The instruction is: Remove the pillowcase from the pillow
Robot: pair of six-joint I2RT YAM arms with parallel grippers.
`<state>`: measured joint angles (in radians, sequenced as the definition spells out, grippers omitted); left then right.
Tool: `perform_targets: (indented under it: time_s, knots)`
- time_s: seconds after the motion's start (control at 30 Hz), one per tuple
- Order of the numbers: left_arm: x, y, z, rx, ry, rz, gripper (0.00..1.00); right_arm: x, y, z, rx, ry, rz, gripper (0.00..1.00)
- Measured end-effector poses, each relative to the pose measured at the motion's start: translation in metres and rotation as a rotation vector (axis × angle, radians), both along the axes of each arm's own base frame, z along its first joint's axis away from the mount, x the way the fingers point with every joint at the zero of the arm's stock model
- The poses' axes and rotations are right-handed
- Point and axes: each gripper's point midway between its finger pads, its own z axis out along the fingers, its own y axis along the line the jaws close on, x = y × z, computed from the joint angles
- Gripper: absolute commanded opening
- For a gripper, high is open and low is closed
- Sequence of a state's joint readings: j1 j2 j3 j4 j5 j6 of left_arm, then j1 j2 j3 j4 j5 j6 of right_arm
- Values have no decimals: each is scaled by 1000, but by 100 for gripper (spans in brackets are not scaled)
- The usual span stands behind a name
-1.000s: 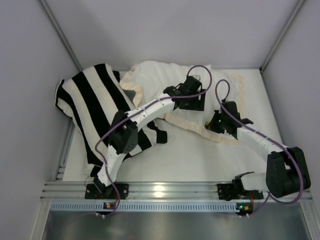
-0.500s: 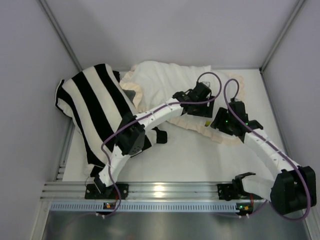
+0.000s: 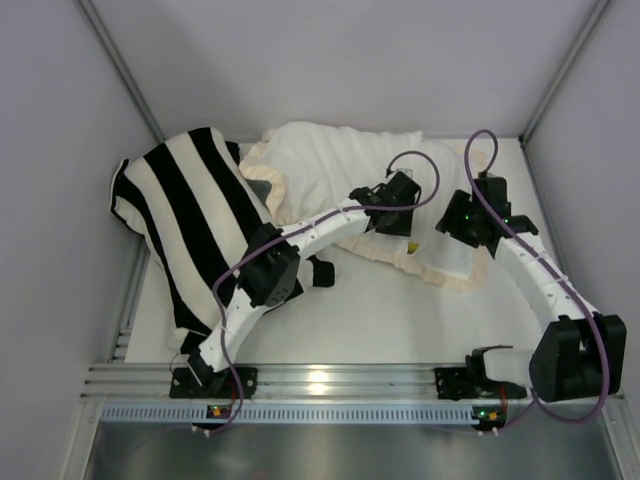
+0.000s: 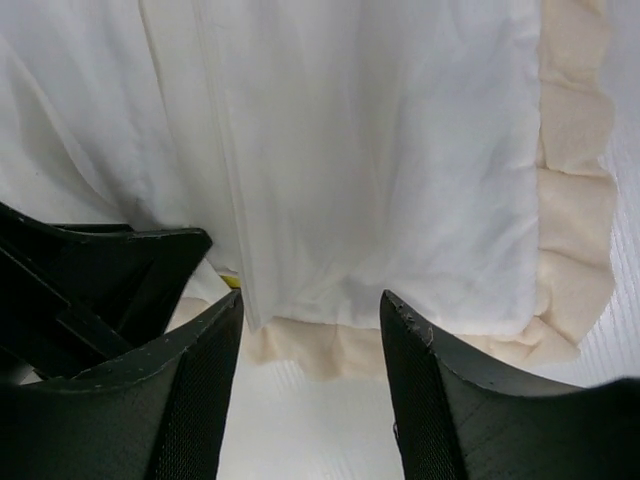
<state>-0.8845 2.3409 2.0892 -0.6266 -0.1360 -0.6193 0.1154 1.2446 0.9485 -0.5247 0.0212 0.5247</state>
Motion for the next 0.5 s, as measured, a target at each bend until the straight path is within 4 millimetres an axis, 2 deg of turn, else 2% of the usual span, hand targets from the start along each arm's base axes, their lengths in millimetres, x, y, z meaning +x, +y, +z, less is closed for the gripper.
perform_targets:
  time_s: [0.03, 0.07, 0.1, 0.27, 0.5]
  knots:
    - [1, 2, -2, 5, 0, 8, 25, 2, 1, -1, 1, 4, 1, 54]
    - [2, 4, -3, 12, -2, 11, 10, 4, 1, -1, 3, 8, 4, 54]
    - [3, 6, -5, 12, -1, 19, 2, 6, 3, -2, 9, 14, 11, 54]
    - [3, 16, -14, 4, -13, 34, 0, 16, 17, -14, 35, 60, 52, 53]
    - [-6, 25, -7, -47, -51, 36, 0, 34, 49, -34, -13, 121, 94, 52]
